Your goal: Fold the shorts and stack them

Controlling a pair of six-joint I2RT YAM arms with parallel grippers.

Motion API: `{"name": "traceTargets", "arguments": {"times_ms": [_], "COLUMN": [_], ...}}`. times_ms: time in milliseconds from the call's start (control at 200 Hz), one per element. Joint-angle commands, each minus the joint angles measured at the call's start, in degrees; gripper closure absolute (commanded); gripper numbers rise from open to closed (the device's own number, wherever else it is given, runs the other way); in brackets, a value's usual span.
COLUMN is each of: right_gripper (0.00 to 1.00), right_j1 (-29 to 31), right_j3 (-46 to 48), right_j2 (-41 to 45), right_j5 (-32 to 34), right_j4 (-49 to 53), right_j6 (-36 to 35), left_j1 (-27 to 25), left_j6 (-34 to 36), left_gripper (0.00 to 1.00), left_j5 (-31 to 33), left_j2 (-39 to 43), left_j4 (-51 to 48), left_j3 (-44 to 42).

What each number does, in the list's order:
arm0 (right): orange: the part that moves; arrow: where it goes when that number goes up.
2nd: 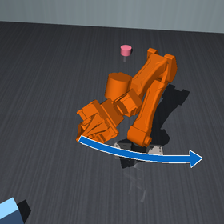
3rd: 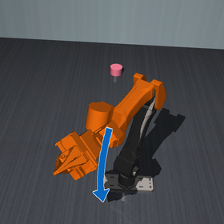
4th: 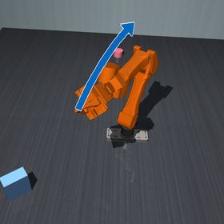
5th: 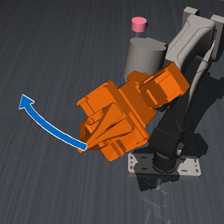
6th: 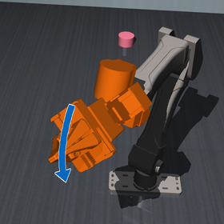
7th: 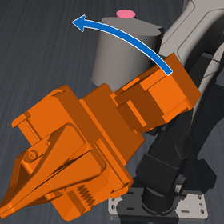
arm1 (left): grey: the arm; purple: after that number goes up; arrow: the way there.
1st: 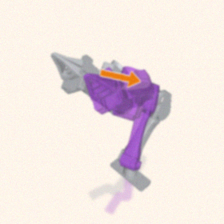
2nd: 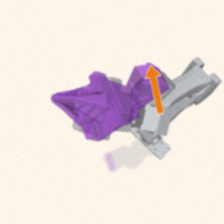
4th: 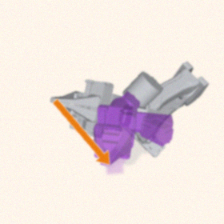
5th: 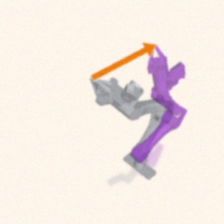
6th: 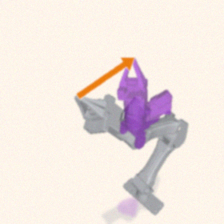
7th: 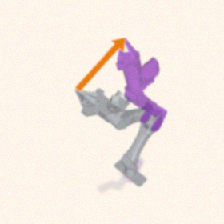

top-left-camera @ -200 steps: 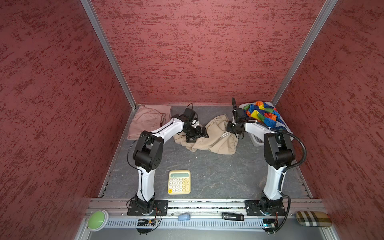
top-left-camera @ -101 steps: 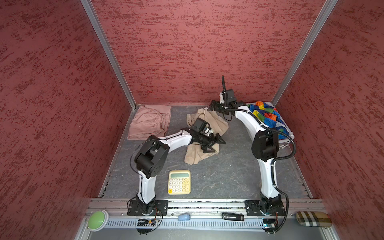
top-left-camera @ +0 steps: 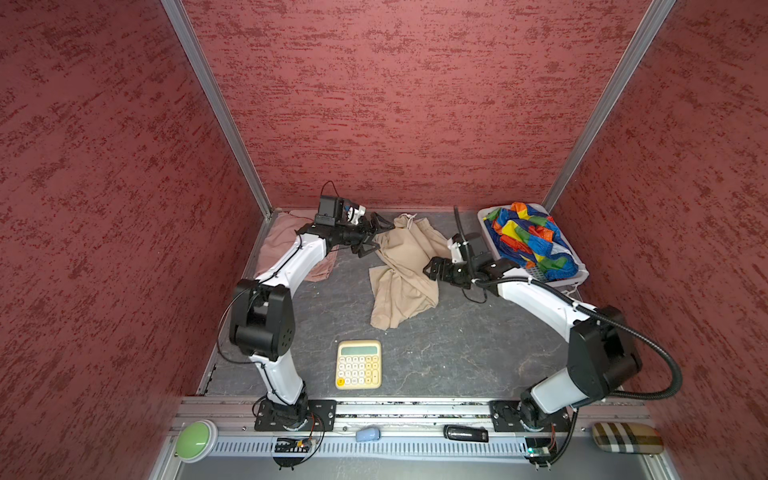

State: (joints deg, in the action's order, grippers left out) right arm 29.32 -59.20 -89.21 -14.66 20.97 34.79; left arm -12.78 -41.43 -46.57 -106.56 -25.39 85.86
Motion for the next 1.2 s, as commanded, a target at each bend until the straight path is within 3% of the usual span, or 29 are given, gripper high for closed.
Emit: {"name": "traceTargets", "arguments": {"times_ms": [0,316,461,621,696,812,1032,1122,1192], "right_gripper": [0.01,0.01,0.01,0.08,0.17,0.36,0.82,0.97,1.0], "right_j1": [2.75,4.52,4.87,4.96,4.95,4.96,4.38,1.83,-1.42], "right_j3": [3.7,10.31,10.97,11.15,10.41,9.04,5.94,2.63,-2.45], "right_j2": [0.55,-3.55,-6.5,-9.21,-10.4,-11.72,-10.14,-8.01,-5.97], "right_j5": [0.03,5.52,6.47,6.55,6.68,7.18,9.09,10.22,12.79], "right_j4": [-5.95,-11.58,-15.83,-19.11,-19.92,-19.51,-12.72,-6.81,0.38], "right_j6": [4.48,7.62,8.84,9.98,9.96,9.63,6.02,2.84,-1.4], "left_j1": [-0.33,-0.06,-0.05,-1.63,-2.23,-3.12,-2.57,-1.48,0.4], "left_j6": [8.2,18.3,17.5,18.31,18.05,18.3,19.71,19.07,15.96], "left_gripper": [0.01,0.01,0.0,0.1,0.15,0.37,1.0,1.0,1.0], "left_j5": [5.71,24.39,27.31,28.62,28.41,29.31,28.76,27.27,23.38], "left_j2": [-5.38,-22.53,-25.99,-30.33,-32.83,-36.66,-43.33,-41.62,-37.87], "left_j4": [-8.07,-14.79,-11.45,-10.47,-10.47,-11.21,-17.49,-18.11,-16.27], "left_j3": [4.28,22.17,24.75,30.43,34.12,40.49,51.24,51.24,50.64]}}
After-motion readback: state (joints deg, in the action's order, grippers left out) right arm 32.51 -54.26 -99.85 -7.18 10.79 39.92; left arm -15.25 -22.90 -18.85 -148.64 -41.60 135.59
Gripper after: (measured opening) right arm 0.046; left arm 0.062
